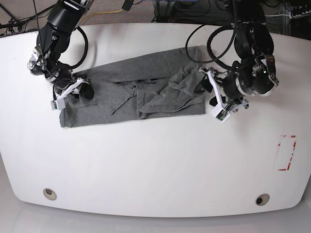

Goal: Fold the T-shirt properly
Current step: 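Grasp the strip end with the left gripper and fold it toward the right gripper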

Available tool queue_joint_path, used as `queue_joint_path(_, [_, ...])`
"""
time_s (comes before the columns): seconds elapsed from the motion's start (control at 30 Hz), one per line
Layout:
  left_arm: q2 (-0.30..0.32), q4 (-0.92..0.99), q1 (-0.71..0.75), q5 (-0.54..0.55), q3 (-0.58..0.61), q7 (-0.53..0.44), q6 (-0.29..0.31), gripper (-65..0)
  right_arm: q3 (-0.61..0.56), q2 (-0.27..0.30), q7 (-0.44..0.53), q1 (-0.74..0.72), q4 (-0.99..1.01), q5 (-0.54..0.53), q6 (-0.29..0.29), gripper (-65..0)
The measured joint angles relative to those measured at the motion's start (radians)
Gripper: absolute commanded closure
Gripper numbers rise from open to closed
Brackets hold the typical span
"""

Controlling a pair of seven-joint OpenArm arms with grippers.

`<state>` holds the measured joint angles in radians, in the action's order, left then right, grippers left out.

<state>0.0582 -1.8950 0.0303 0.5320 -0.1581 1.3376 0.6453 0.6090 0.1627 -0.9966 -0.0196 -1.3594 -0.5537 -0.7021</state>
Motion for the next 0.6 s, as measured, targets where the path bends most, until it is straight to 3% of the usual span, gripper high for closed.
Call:
queue_joint_path(0.13, [0.019,0.02,0.035,0.011,0.0,-0.008,0.045,-35.0,0.0,0.0,-0.001,0.0,0.0,-0.001,0.0,-26.2])
queue_joint_path(0.43, [0.018,0.198,0.04,0.008,0.001,-0.082,0.048,-33.8,0.001,-0.016,0.002,0.002,-0.001,-0.001,0.0,-26.2])
queue_joint_path(0.5, [0.015,0.219,0.04,0.008,0.002,-0.084,0.048,-28.3,0.0,-0.016,0.002,0.003,-0.001,-0.001,0.0,-26.2])
queue_joint_path(0.6, [0.014,0.227,0.038,0.011,0.002,-0.09,0.048,-13.6,0.0,-0.019,0.003,0.003,-0.001,-0.002,0.0,-26.2])
